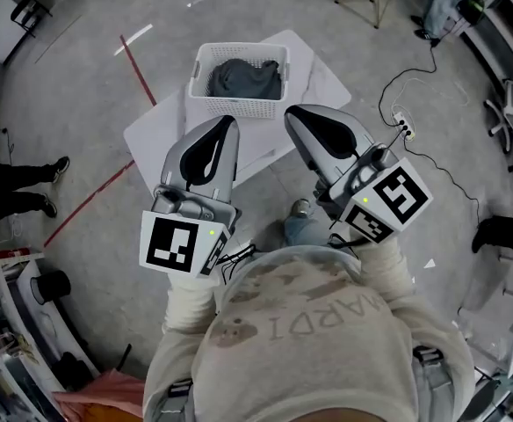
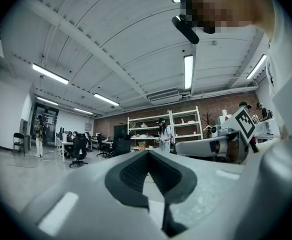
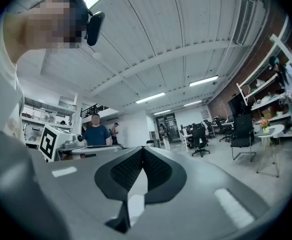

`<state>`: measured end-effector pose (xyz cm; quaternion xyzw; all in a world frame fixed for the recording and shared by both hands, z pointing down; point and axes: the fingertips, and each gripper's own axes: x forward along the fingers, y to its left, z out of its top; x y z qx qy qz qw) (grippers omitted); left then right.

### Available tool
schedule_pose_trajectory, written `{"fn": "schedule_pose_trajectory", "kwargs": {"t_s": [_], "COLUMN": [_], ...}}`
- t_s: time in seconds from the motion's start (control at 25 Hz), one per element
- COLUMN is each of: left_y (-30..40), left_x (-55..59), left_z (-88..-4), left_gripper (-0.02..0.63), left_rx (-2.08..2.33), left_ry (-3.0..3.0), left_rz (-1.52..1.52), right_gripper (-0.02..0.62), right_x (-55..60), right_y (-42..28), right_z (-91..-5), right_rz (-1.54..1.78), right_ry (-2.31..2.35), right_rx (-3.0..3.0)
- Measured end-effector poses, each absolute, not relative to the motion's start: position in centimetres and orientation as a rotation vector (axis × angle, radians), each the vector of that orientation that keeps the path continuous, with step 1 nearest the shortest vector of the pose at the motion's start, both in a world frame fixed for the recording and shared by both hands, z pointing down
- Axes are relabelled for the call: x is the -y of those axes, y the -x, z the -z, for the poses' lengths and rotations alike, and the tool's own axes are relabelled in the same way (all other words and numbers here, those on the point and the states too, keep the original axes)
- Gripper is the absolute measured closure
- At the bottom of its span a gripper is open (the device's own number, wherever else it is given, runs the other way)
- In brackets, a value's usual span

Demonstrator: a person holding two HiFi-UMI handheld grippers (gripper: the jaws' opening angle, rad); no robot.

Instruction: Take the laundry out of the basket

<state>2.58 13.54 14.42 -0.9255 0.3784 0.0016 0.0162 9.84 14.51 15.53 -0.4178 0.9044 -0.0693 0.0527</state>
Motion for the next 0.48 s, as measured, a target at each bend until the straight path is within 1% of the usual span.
{"fn": "schedule_pose_trajectory", "kwargs": {"t_s": [0.48], "left_y": [-10.1], "left_x": [-6.7], "left_z": [-14.1], "left_gripper": [0.604], "left_rx": [-1.309], "left_ry": [2.809], "left_rz": [-0.035], "right_gripper": [0.568], "right_x": [-7.5], "right_y": [-17.5], "right_z": [-16.1], "right_rz": [0.233], "right_ry": [1.146], "right_rx": [-2.817]}}
